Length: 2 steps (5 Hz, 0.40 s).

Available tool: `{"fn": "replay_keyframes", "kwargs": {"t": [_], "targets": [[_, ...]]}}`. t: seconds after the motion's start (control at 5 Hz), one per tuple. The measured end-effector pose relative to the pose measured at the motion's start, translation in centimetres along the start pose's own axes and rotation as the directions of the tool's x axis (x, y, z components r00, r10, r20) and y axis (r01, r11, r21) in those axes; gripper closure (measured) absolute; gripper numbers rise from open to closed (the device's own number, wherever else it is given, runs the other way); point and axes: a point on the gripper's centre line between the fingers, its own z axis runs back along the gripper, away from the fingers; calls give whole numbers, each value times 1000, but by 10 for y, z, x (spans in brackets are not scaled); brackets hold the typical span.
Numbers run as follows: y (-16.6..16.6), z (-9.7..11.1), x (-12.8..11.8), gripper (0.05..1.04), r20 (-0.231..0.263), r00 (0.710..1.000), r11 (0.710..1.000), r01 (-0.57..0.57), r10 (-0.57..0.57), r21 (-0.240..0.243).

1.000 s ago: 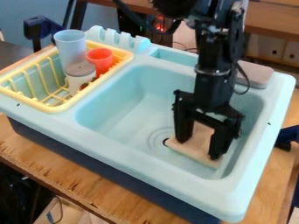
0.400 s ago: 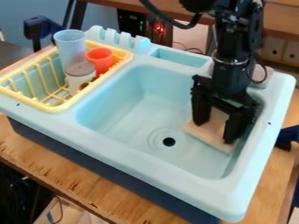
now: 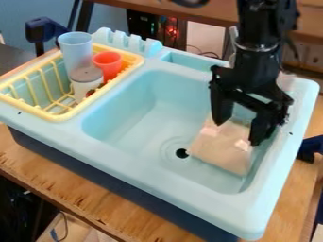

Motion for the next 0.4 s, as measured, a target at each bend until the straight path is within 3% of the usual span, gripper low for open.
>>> {"fn": "replay_keyframes", "kwargs": {"t": [0.4], "targets": [[5, 36, -21, 83, 31, 998, 998, -50, 49, 32]]}}
